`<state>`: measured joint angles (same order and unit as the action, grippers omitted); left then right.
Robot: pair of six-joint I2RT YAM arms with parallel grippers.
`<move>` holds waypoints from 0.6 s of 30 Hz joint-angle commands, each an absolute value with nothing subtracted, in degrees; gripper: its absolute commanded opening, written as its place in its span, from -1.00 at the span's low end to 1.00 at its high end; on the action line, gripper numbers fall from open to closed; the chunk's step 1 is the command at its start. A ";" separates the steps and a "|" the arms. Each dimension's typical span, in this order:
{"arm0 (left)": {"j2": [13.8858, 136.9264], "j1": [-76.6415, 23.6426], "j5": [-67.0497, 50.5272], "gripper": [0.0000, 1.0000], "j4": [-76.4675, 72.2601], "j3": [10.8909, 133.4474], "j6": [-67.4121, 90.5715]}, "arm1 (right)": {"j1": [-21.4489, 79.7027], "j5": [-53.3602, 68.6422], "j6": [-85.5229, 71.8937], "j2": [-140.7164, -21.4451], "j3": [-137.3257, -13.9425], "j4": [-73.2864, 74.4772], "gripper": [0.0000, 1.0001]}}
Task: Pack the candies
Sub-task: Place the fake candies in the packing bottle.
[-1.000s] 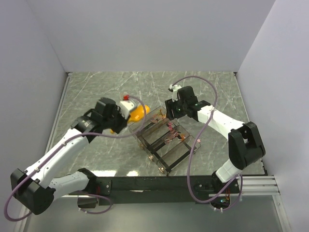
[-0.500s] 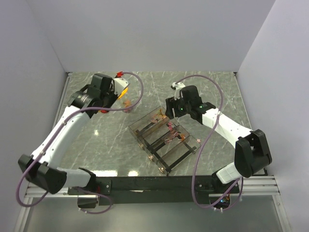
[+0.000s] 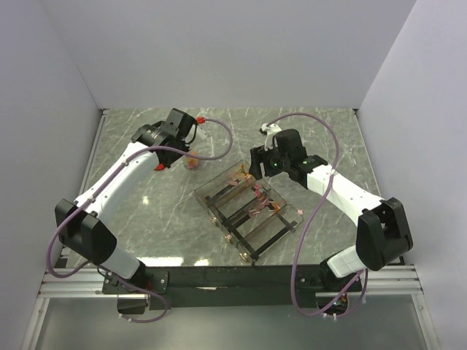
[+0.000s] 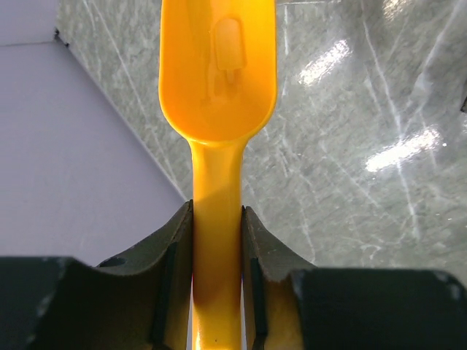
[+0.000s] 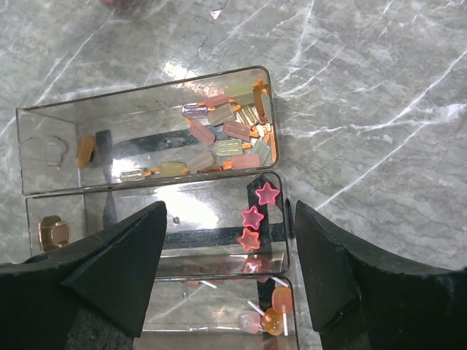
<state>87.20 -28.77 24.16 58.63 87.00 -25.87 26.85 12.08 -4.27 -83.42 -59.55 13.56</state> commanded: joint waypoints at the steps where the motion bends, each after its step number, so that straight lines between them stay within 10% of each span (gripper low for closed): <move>1: 88.06 -30.76 28.73 -0.99 59.94 90.96 -28.04 | 26.63 11.87 -4.57 -81.21 -59.33 11.78 0.55; 18: 93.07 -36.03 42.44 -0.99 61.61 90.35 -33.22 | 26.63 11.43 -4.48 -81.30 -59.24 11.69 0.57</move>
